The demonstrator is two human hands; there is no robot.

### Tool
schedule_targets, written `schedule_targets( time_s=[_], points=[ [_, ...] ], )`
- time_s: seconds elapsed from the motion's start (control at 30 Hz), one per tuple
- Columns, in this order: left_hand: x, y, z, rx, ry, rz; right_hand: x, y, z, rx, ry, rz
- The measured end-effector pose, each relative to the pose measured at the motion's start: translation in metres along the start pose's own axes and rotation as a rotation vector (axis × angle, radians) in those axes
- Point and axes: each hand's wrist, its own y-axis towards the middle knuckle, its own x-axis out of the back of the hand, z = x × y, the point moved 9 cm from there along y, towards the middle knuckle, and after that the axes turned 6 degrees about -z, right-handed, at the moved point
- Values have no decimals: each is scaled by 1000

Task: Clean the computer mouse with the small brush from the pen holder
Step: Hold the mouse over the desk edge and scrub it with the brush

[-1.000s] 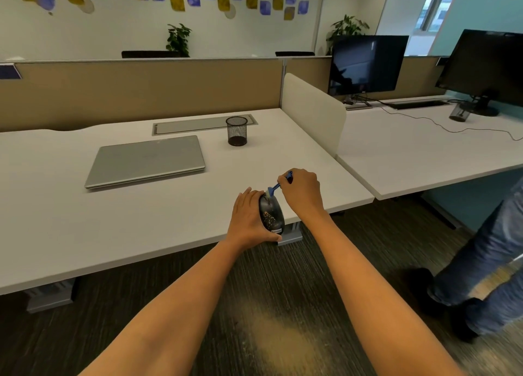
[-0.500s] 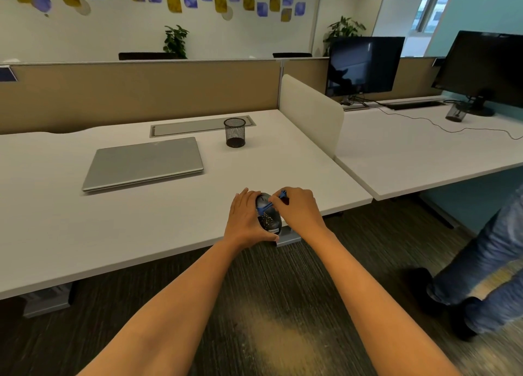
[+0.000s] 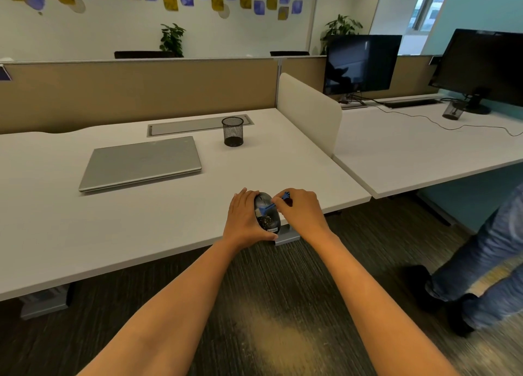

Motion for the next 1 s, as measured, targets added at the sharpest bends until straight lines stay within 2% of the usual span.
schedule_targets(
  time_s=[0.2,0.27,0.37,0.6,0.7,0.8,1.0],
  points=[
    [5,1,2,-3,5,-4,24,3,-14,-23,-27,-90],
    [4,0,-1,-19,7,3,27,6,-9,-22,32,-127],
    [3,0,-5,-29,0,2,14,7,-1,-20,74,-89],
    [6,-1,4,-2,18,5,24,10,-26,-81,-56,-98],
    [5,-1,3,-6,8,10,28,6,-19,-76,92,-138],
    [3,-1,2,-5,2,13,12,2,-12,-94,190,-71],
    [3,-3,8,9,14,20,17,-2,-24,-73,69,-81]
  ],
)
